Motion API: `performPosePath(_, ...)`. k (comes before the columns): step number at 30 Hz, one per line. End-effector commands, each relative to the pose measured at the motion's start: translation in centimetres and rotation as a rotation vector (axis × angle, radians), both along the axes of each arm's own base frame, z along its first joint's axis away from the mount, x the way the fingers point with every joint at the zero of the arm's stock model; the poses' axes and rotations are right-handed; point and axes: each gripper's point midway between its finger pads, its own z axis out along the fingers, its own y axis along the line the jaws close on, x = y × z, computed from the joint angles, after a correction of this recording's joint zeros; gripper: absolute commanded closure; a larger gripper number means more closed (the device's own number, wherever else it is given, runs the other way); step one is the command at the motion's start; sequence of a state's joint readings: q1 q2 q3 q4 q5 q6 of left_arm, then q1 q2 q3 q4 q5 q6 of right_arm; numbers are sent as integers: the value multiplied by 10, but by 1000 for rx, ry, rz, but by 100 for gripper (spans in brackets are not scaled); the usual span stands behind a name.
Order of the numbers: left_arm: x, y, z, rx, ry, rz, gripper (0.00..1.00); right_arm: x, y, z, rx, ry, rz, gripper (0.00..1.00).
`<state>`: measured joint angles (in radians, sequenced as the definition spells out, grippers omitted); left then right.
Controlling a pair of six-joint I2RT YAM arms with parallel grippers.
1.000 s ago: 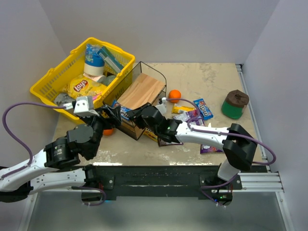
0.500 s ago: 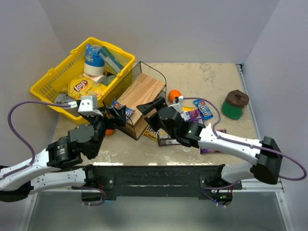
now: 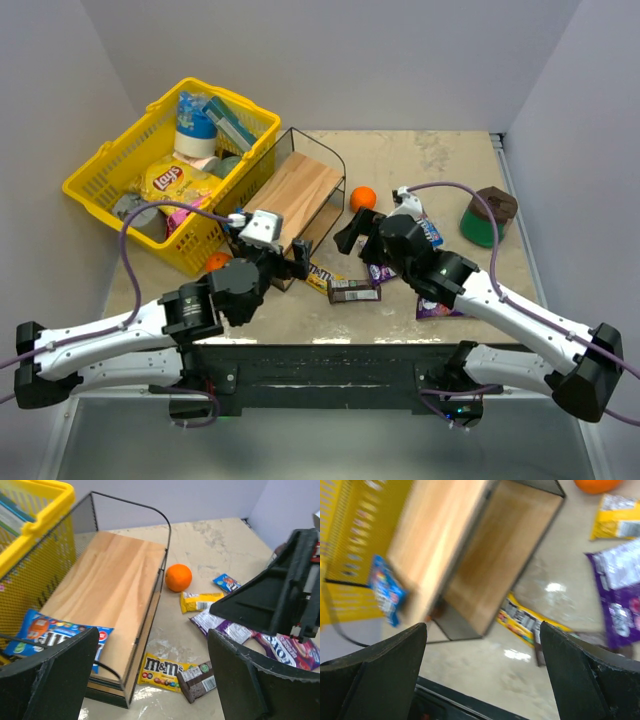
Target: Place and organize the candy bags onto the shelf
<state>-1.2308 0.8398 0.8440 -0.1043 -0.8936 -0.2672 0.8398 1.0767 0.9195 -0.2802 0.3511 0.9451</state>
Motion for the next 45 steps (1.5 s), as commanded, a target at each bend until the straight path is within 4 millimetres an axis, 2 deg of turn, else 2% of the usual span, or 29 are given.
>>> performPosePath(1, -2, -42, -9, -17, 24, -122, 5, -19, -32, -51, -261, 70, 43, 2)
performPosePath(3, -8, -59, -23, -32, 103, -170, 5, -22, -43, -70, -294, 102, 18, 5)
performPosePath(6, -13, -87, -60, -30, 219, -256, 7, -28, -69, -105, -356, 196, -53, 10)
performPosePath(8, -14, -101, -88, -11, 299, -271, 9, -34, -77, -124, -360, 235, -61, 14)
performPosePath(10, -12, -111, -121, 36, 379, -281, 11, -35, -76, -134, -342, 245, -55, 19)
performPosePath(11, -13, -115, -127, 38, 402, -283, 12, -39, -79, -146, -345, 269, -48, 20)
performPosePath(13, -12, -122, -150, 86, 447, -276, 14, -39, -78, -153, -339, 280, -40, 25)
performPosePath(15, -8, -125, -159, 100, 461, -255, 16, -41, -81, -162, -348, 298, -37, 30)
performPosePath(16, -6, -126, -170, 121, 477, -243, 17, -40, -81, -163, -346, 298, -39, 31)
performPosePath(20, -1, -130, -193, 120, 518, -225, 20, -36, -87, -173, -334, 313, -43, 32)
performPosePath(28, 0, -139, -233, 138, 585, -237, 45, -33, -84, -181, -287, 322, -13, 34)
performPosePath(30, 3, -143, -236, 120, 583, -232, 50, -32, -83, -183, -286, 325, -7, 34)
performPosePath(36, 18, -128, -255, 149, 548, -120, 54, -27, -81, -190, -283, 304, 2, 35)
performPosePath(39, 16, -123, -268, 179, 558, -114, 55, -24, -79, -190, -282, 289, 11, 36)
performPosePath(45, 9, -107, -296, 263, 600, -89, 63, -22, -70, -193, -275, 298, 47, 39)
